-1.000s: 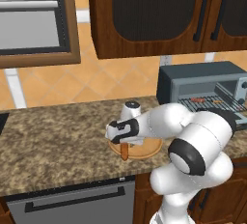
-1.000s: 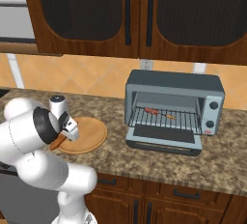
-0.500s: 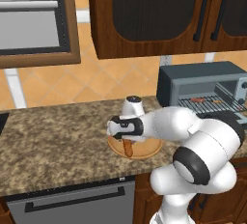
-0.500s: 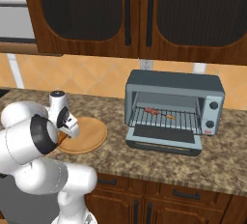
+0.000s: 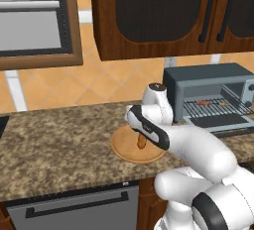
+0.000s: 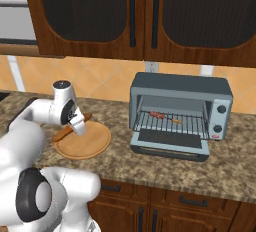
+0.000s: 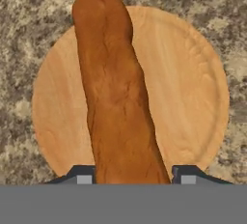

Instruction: Pick up the kebab skewer and baguette bread, and place them inside the toaster oven. Close the toaster oven door and start by setting the timer.

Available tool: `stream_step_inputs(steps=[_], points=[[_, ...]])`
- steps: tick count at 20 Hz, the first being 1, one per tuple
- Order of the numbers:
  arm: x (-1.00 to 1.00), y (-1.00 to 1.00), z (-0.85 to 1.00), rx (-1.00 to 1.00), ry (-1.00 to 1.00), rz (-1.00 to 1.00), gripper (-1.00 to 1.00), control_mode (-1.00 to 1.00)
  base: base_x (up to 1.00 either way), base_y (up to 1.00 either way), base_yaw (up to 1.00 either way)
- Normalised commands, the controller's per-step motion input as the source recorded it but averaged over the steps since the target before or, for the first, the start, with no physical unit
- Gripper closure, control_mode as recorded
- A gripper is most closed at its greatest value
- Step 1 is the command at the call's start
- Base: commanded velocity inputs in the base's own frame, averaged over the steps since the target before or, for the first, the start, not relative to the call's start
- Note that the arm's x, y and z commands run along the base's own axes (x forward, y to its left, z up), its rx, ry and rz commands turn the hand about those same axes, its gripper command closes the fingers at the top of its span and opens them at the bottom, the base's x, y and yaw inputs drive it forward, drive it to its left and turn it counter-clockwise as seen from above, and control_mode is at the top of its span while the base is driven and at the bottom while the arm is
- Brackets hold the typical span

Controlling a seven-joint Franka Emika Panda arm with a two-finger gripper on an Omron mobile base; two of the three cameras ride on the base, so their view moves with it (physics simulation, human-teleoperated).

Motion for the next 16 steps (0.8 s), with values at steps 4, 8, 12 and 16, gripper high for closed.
stream_step_inputs(steps=[4,8,12,16], points=[[0.00,-0.63,0.49,0.00,-0.03,-0.52,1.00,-1.00,0.00,0.00,0.00],[0.00,-0.77,0.37,0.01,-0.02,-0.46,1.00,-1.00,0.00,0.00,0.00],[0.00,-1.00,0.41,0.13,0.00,-0.15,1.00,-1.00,0.00,0.00,0.00],[0.00,-1.00,0.41,0.17,-0.02,-0.01,1.00,-1.00,0.00,0.00,0.00]])
